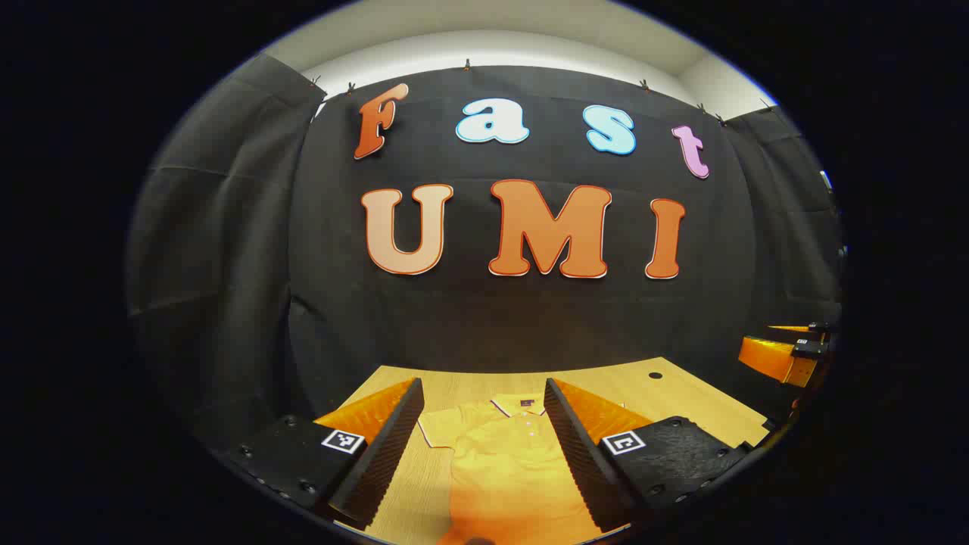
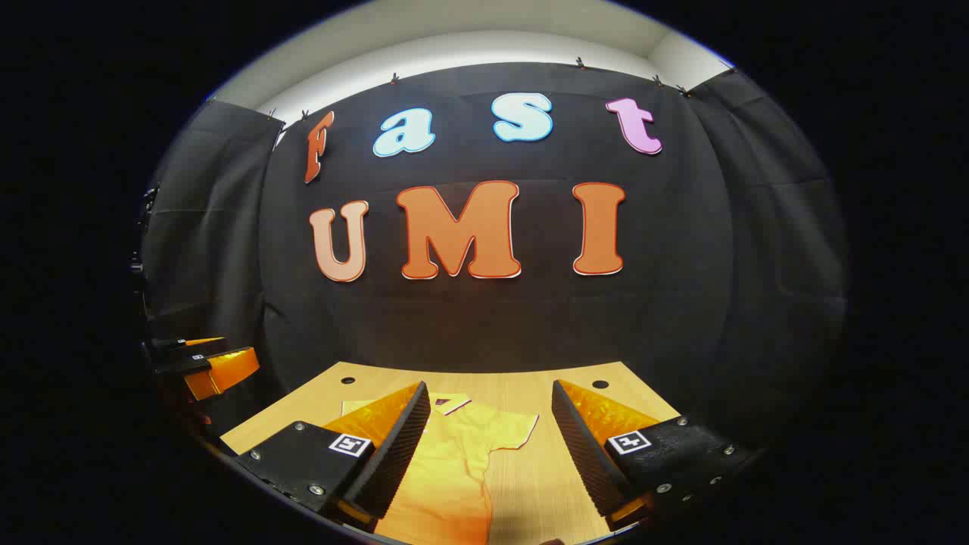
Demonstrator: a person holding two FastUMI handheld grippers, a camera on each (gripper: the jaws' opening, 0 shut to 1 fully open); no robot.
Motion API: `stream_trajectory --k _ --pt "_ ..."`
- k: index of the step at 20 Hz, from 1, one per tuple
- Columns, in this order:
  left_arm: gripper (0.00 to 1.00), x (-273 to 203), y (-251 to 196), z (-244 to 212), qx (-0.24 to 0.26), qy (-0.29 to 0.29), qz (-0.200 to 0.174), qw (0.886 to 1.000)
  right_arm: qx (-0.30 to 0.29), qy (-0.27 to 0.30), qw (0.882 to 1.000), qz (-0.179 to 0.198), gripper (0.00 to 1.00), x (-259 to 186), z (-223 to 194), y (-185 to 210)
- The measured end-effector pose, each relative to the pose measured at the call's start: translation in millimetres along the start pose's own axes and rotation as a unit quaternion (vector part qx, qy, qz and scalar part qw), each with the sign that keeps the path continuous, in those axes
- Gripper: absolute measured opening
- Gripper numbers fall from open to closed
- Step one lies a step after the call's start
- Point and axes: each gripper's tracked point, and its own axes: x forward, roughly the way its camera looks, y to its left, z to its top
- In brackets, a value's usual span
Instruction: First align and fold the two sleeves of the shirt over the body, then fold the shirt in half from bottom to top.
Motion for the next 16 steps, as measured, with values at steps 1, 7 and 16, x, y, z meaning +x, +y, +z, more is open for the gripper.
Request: stream_trajectory --k 1,7,16 --pt "0.98 -2.5 1.1 0.7 0.002 -0.002 0.001 1.000 -0.015 0.004 1.000 -0.001 0.98 0.1 -1.1 -0.6" --pt "0.98 -11.6 7.0 -1.8 0.004 -0.001 0.009 1.000 -0.021 0.002 1.000 0.010 0.98 -6.8 -4.2 1.0" --pt "0.98 -10.5 19.4 11.5 0.001 -0.025 0.024 0.999 -0.008 0.009 0.999 0.041 0.98 6.1 -11.8 25.0"
